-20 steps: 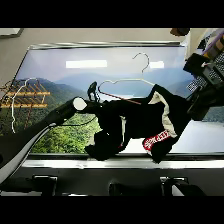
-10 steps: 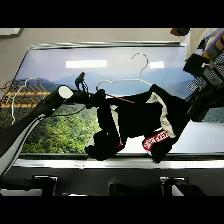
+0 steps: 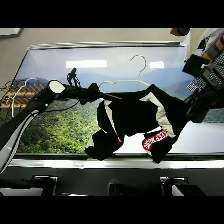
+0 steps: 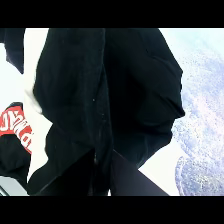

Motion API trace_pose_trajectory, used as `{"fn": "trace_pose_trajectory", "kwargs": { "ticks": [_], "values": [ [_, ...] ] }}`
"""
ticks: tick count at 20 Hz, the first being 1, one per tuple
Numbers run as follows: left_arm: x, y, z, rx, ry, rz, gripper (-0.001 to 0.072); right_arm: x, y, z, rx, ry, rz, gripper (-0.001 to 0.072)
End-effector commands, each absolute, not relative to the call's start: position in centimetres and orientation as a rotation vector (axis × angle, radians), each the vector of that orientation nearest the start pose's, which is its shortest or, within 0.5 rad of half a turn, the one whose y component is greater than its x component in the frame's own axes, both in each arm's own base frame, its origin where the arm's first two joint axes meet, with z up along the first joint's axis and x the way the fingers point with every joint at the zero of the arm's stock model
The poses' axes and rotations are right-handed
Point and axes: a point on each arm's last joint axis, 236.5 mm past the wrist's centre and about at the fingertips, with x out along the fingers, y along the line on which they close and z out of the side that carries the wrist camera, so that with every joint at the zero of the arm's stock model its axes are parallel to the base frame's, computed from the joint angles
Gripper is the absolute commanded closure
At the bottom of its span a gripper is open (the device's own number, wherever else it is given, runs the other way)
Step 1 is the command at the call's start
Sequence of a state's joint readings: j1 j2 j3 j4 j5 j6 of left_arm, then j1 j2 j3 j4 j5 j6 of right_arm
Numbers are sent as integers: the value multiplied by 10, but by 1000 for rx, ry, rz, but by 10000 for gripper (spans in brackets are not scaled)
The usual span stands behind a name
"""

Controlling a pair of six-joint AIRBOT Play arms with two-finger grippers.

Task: Fold the clothes and pants, and hang the long-sleeved shirts on hangers.

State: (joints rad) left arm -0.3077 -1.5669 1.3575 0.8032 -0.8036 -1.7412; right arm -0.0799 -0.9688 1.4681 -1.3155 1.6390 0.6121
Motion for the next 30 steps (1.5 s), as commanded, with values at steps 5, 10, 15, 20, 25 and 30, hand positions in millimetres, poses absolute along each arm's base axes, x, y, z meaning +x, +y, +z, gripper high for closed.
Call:
{"fn": "trace_pose_trajectory", "kwargs": {
  "ticks": [5,10,15,20,25,30],
  "values": [
    [474,-253,64,-711,1085,-433,673,296,33,194,-689,948,672,670],
    [491,-249,108,-626,981,-476,673,299,32,193,-690,946,667,670],
    [487,-234,134,-447,979,-476,673,305,14,193,-719,967,584,670],
    [490,-213,139,-424,986,-444,674,303,5,192,-727,992,552,671],
    [495,-209,159,-422,943,-453,673,303,9,191,-716,990,565,671],
    [491,-227,211,-394,849,-520,673,318,40,176,-738,992,647,671]
  ]
}}
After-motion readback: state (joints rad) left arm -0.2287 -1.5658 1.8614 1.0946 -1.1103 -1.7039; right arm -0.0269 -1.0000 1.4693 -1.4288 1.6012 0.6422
